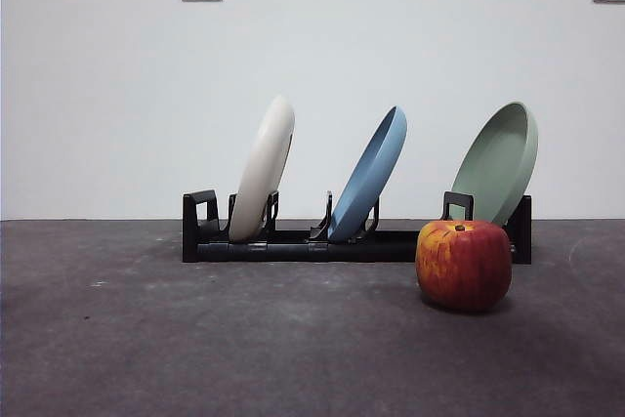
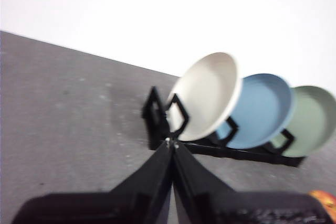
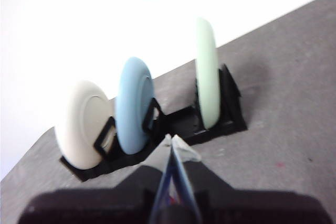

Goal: Take the yellow plate from the plate rack,put the plate on the table,take the apple from the table,put the apple in the plate

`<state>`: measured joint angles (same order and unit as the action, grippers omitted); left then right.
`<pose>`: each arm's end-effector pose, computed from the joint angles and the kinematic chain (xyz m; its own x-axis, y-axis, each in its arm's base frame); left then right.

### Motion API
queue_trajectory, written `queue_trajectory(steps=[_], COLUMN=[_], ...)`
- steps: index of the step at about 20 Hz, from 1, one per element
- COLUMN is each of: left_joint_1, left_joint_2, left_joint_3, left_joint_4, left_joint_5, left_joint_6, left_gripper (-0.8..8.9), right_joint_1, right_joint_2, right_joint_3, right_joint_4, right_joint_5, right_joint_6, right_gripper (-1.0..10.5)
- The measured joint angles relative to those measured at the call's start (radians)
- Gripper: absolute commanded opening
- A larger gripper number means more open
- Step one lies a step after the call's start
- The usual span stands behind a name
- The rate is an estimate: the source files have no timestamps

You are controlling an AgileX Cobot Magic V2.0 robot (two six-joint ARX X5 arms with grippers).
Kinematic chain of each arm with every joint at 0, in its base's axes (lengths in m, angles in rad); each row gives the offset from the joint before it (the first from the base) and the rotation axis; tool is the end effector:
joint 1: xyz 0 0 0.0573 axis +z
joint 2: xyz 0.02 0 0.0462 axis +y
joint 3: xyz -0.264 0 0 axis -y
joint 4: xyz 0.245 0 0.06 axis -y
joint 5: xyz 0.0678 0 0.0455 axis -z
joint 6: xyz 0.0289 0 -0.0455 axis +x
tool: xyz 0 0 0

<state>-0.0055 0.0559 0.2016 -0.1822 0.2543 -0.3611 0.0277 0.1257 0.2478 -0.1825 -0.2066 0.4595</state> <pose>0.0858 -0.0077 0.2097 0.9658 -0.2569 -0.0353 0.2273 0.9042 -0.3617 0.0897 0.0084 0.2202 0.9709 0.2321 -0.0591 -0.1810 0.8725 0.4538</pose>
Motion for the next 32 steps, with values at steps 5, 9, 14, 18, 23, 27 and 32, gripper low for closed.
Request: queue_trajectory(steps=[5,9,14,18,23,27,32], left_joint_1=[0.0,0.0,0.0,0.0,0.0,0.0,0.0], left_joint_2=[0.1,0.195,0.321,0.406,0.483,0.502,0.502], left_joint_3=[0.123,0.24,0.374,0.458,0.536,0.557,0.557], left_joint_4=[-0.084,-0.172,-0.296,-0.391,-0.502,-0.523,-0.524], left_joint_5=[0.123,0.218,0.352,0.459,0.525,0.525,0.498], left_joint_6=[0.005,0.064,0.167,0.24,0.32,0.344,0.341], left_gripper=[-0.07,-0.07,-0.07,-0.08,-0.08,0.1,5.48], right_joint_1=[0.0,0.0,0.0,0.015,0.047,0.051,0.051], right_joint_2=[0.14,0.264,0.414,0.516,0.59,0.603,0.612], right_joint_3=[0.166,0.315,0.503,0.632,0.737,0.749,0.749], right_joint_4=[-0.13,-0.256,-0.459,-0.628,-0.81,-0.851,-0.85], right_joint_5=[-0.096,-0.206,-0.344,-0.393,-0.393,-0.392,-0.305], right_joint_6=[-0.075,-0.163,-0.298,-0.412,-0.533,-0.573,-0.572], right_gripper=[-0.1,-0.1,-0.1,-0.1,-0.1,0.1,7.3])
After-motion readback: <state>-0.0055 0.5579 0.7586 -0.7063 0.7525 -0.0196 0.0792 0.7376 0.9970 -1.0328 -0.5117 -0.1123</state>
